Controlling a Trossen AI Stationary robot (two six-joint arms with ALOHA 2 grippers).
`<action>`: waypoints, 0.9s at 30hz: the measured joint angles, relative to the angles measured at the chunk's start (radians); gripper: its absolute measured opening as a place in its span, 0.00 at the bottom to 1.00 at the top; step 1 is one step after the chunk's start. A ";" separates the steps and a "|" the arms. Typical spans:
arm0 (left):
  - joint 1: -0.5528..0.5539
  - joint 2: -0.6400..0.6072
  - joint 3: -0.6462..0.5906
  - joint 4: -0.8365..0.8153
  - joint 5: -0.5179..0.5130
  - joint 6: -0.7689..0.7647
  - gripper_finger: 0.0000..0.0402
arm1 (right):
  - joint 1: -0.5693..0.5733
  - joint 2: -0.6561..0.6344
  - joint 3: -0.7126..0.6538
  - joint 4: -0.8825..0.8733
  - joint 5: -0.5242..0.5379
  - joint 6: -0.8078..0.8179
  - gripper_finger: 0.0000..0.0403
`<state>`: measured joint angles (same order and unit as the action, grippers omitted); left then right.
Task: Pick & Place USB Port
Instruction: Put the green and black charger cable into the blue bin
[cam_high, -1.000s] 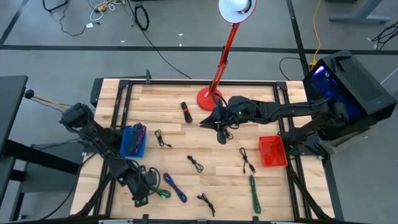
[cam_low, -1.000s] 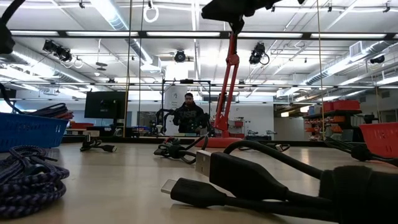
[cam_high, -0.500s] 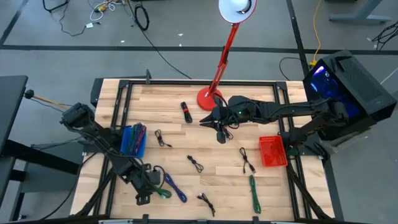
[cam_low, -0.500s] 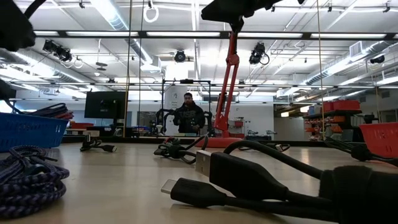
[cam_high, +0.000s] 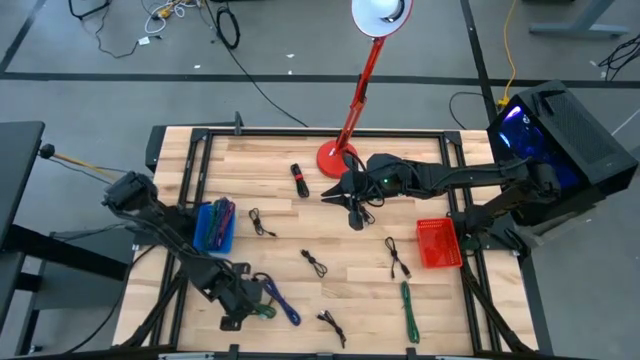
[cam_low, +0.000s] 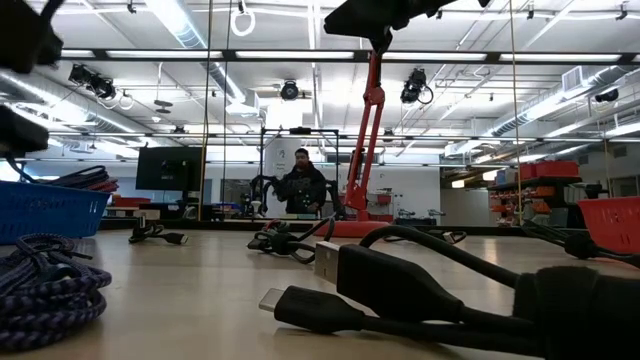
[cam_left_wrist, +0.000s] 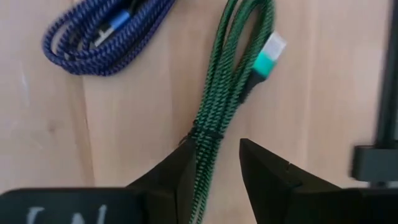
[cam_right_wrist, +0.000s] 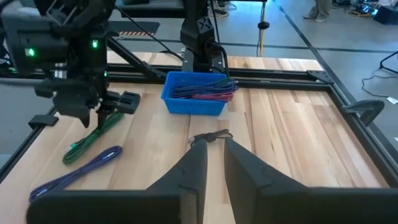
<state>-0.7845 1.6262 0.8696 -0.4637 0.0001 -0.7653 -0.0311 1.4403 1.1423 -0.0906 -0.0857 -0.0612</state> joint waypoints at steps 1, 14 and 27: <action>0.000 0.013 0.000 0.002 0.006 0.006 0.32 | 0.000 0.000 0.000 -0.001 0.000 0.000 0.14; -0.014 0.109 0.009 0.013 -0.056 0.041 0.34 | 0.000 0.000 0.000 -0.009 0.000 0.008 0.14; -0.011 0.111 0.035 -0.002 -0.037 -0.052 0.04 | 0.000 0.000 0.000 -0.031 0.000 -0.001 0.14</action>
<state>-0.7956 1.7374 0.9046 -0.4661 -0.0367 -0.8170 -0.0311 1.4406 1.1423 -0.1218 -0.0860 -0.0620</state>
